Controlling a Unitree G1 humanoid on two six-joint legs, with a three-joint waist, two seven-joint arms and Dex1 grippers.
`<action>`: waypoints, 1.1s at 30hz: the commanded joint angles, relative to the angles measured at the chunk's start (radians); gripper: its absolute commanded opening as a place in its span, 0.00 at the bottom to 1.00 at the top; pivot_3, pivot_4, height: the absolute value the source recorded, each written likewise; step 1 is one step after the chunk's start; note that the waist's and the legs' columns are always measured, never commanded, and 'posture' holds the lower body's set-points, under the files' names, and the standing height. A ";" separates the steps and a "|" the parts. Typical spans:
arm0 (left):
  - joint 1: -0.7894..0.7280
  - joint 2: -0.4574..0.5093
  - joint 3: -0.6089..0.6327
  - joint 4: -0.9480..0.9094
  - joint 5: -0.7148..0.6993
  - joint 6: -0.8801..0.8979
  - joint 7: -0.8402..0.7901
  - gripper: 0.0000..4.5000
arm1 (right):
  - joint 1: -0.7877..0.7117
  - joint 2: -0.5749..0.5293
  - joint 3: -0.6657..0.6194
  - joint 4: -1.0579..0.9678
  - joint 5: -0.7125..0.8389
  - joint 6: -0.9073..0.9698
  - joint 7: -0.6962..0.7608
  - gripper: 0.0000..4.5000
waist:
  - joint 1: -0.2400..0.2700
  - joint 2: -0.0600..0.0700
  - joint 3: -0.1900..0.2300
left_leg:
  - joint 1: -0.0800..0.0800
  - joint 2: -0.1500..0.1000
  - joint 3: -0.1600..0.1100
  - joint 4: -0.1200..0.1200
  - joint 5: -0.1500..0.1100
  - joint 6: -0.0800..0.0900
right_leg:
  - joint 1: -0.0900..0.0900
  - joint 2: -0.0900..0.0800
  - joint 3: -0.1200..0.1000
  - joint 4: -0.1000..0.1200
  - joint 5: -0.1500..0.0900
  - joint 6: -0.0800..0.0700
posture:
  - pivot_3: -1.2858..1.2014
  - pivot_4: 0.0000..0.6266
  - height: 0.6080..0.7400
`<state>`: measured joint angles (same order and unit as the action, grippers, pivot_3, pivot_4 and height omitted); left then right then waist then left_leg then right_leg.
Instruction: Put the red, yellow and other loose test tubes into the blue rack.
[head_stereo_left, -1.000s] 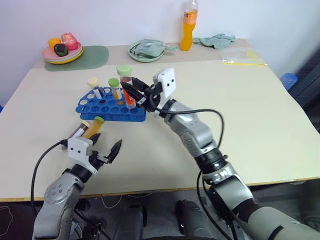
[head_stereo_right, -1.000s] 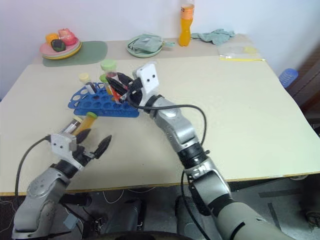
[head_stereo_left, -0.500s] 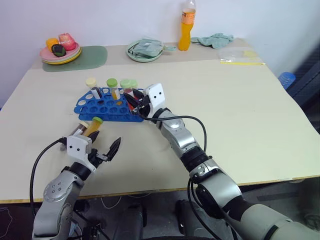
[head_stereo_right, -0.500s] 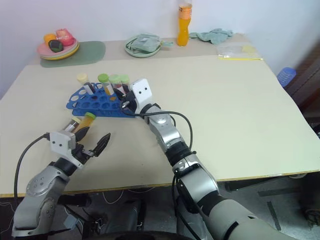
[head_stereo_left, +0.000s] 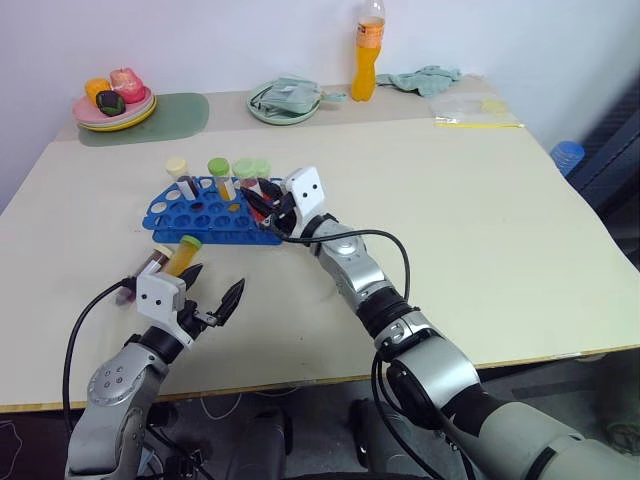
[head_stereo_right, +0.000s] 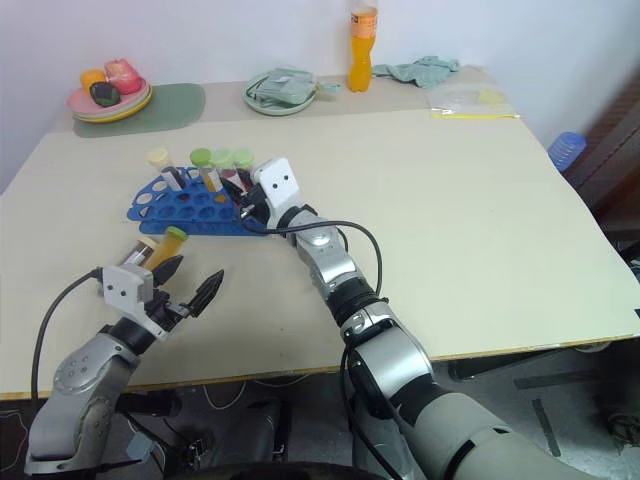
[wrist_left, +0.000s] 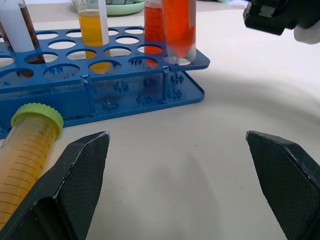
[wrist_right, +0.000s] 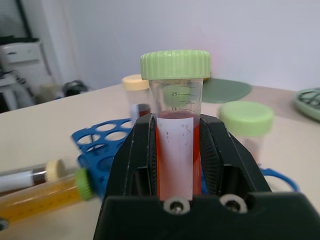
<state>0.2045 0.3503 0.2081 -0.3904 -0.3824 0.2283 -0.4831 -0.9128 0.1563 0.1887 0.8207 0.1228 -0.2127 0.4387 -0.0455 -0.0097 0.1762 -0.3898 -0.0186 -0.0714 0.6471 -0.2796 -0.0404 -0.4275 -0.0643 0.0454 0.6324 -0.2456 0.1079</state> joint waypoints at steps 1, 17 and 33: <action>0.005 -0.001 -0.008 -0.029 0.000 -0.013 0.002 1.00 | -0.010 0.074 -0.002 -0.003 -0.011 -0.008 -0.013 0.16 | 0.000 0.000 0.000 | 0.000 0.000 -0.001 0.000 0.000 0.000 | 0.000 0.000 0.000 0.000 0.000 0.000 | 0.52 0.24 1.00; 0.000 0.008 -0.021 -0.073 -0.010 0.030 0.028 1.00 | -0.023 0.086 -0.024 0.082 -0.003 -0.059 -0.016 0.27 | 0.002 0.000 0.000 | 0.000 -0.001 -0.004 0.000 0.001 -0.002 | 0.001 0.000 -0.001 0.001 0.000 0.000 | 0.52 0.24 1.00; -0.225 0.342 0.146 -0.251 -0.129 0.725 0.227 1.00 | 0.241 -0.263 0.052 -0.652 0.052 0.319 0.265 0.93 | 0.003 0.000 0.000 | 0.000 -0.002 -0.006 0.001 0.001 -0.002 | 0.001 0.000 -0.002 0.003 0.000 0.000 | 0.52 0.24 1.00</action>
<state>0.0174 0.6200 0.2937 -0.6239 -0.5122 0.8252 -0.2731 -0.6819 -0.0572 0.2331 0.2895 0.1459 0.0297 0.6214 -0.0422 -0.0097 0.1762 -0.3903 -0.0201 -0.0789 0.6483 -0.2782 -0.0426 -0.4268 -0.0634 0.0428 0.6354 -0.2457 0.1078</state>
